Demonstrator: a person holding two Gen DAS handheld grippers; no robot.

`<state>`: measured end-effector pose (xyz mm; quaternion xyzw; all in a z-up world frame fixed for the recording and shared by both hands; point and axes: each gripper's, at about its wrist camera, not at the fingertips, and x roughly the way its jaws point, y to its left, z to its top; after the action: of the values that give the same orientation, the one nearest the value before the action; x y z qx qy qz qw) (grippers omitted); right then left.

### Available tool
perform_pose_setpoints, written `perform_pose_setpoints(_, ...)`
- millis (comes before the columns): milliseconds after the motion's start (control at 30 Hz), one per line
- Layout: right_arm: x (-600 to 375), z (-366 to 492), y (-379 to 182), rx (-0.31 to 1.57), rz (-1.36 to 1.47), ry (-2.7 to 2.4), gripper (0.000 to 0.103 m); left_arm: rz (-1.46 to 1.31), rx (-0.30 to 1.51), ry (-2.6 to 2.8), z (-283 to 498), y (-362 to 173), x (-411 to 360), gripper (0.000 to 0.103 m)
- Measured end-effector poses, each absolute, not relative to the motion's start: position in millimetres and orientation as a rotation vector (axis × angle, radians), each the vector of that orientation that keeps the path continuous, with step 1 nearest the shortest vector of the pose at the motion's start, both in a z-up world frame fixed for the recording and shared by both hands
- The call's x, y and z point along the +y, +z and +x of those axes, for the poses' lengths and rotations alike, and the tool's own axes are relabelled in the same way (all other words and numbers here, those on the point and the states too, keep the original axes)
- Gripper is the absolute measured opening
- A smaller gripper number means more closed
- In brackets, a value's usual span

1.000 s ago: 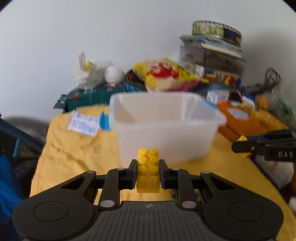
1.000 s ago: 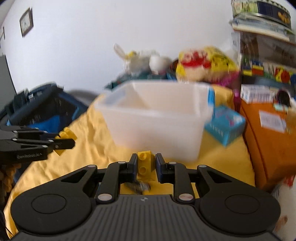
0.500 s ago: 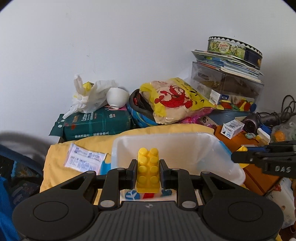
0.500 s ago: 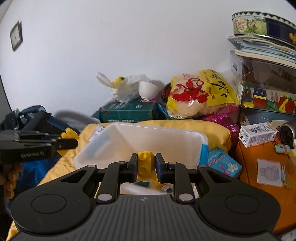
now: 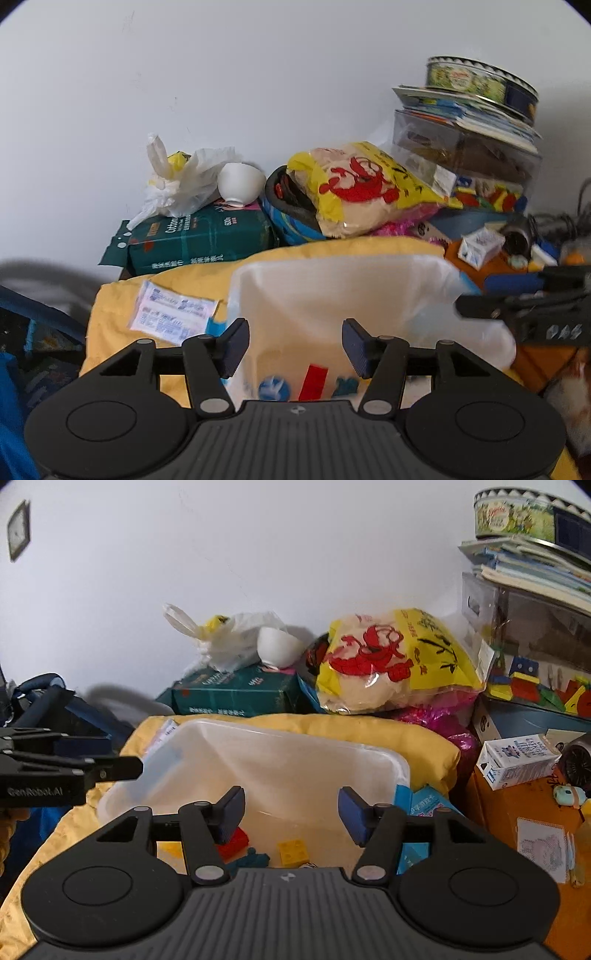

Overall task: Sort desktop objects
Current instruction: 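Carry both yellow bricks over the white bin and open both grippers, then grasp the green brick with the left gripper while the right gripper grasps a small blue brick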

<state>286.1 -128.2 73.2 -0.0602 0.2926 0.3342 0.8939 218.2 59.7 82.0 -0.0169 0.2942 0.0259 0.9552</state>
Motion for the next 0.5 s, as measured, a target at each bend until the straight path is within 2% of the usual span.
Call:
perform_pose_setpoints(133,-148,247,66,0.586,-0.113,0.733,0.062,-0.019,0.605,0.041,168,61,56,0.059)
perform_pose_setpoints(233,-165,204,45,0.624,-0.135,0.762,0.066,-0.037,0.640,0.036,128,38,54,0.059)
perform_pose_setpoints(267,-169,189,36,0.641,-0.145,0.770,0.070,-0.040,0.660,0.035,112,27,52,0.059)
perform_pose_setpoints(367,-173,143,4,0.721,-0.221,0.825,0.071,-0.071,0.710,0.036,80,3,47,0.059)
perform_pose_setpoints(433,-173,116,-15,0.770,-0.262,0.871,0.067,-0.089,0.745,0.031,65,-12,43,0.059)
perform_pose_setpoints(500,-171,94,-29,0.785,-0.310,0.887,0.057,-0.096,0.781,0.033,55,-26,39,0.059)
